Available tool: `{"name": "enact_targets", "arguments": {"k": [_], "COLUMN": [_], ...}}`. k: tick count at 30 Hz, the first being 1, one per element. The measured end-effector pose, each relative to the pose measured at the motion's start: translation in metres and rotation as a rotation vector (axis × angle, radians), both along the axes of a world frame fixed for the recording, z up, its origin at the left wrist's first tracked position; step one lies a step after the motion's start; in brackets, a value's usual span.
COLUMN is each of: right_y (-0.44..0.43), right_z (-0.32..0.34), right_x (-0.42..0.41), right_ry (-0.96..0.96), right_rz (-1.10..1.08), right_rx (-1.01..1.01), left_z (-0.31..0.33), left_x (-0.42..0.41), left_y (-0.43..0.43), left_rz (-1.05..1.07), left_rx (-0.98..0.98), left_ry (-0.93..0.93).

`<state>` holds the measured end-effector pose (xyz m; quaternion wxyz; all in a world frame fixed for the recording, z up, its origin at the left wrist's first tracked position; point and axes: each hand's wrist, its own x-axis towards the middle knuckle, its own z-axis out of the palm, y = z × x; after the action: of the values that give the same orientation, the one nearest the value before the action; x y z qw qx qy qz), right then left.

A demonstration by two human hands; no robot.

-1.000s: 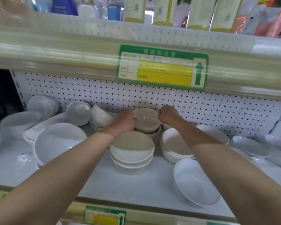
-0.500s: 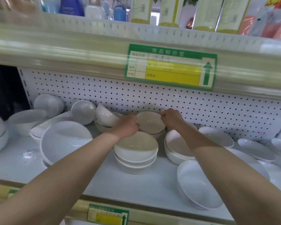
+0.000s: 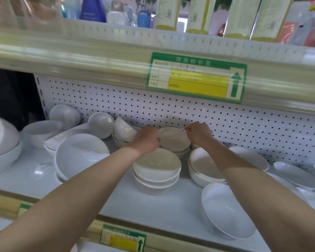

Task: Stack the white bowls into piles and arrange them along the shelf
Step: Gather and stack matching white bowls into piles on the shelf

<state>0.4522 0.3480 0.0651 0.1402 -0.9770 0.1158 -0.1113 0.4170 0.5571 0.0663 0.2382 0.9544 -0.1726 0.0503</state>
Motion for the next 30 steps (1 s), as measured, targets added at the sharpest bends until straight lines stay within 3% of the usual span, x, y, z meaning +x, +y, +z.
{"name": "enact_targets", "arguments": {"k": [6, 10, 20, 30], "right_y": [0.025, 0.057, 0.125, 0.145], "right_z": [0.032, 0.043, 0.027, 0.027], "right_x": [0.0, 0.003, 0.008, -0.002], "right_ry": [-0.2, -0.149, 0.094, 0.135], "right_rz": [0.119, 0.163, 0.2, 0.025], "right_rx": [-0.024, -0.051, 0.037, 0.017], "left_z": [0.034, 0.051, 0.044, 0.066], "left_x": [-0.002, 0.008, 0.031, 0.053], "left_y": [0.032, 0.068, 0.122, 0.15], "left_rz": [0.048, 0.114, 0.05, -0.164], "left_rx": [-0.03, -0.007, 0.12, 0.298], "left_ry": [-0.249, -0.276, -0.093, 0.061]}}
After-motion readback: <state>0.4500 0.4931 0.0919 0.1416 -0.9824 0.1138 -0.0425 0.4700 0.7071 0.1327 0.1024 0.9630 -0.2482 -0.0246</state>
